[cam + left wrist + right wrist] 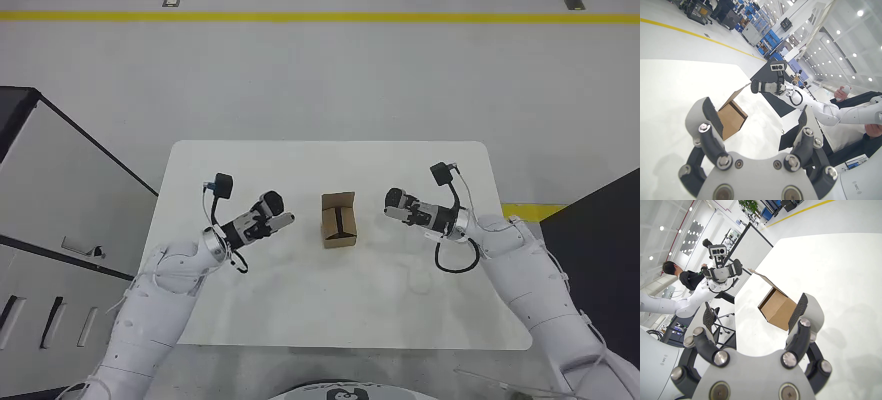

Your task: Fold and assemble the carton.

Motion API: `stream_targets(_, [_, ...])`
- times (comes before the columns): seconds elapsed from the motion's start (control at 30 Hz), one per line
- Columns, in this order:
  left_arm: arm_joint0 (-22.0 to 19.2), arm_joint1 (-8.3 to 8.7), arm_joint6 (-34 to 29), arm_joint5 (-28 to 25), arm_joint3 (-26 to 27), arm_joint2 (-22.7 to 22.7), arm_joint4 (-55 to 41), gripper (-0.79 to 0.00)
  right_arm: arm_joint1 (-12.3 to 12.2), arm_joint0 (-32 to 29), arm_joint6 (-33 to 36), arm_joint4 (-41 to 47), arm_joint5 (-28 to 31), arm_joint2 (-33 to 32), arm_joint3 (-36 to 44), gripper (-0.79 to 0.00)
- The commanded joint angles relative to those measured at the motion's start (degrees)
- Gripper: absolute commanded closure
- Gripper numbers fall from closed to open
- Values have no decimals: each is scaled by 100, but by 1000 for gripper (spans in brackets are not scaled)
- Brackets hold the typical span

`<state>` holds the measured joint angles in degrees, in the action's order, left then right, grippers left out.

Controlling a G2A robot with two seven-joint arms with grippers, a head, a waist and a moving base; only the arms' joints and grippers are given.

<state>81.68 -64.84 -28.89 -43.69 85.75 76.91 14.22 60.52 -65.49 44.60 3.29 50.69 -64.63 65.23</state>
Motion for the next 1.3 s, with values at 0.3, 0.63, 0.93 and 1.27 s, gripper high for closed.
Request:
stream_targets(0.3, [-49, 83, -214, -382, -79, 242, 5, -785, 0, 0, 0, 4, 0, 0, 0, -785])
stream_targets(0.63, [-49, 83, -214, -382, -79, 242, 5, -785, -6, 46, 40, -46, 11, -10, 82, -785])
stream_targets(0.93, [-49, 83, -214, -382, -79, 242, 5, -785, -77, 1150, 1501, 535, -601, 205, -220, -785])
stream_targets(1.27, [-49, 83, -214, -382, -79, 242, 5, -785, 59, 2609, 2128, 1036, -1226, 1520, -961, -785])
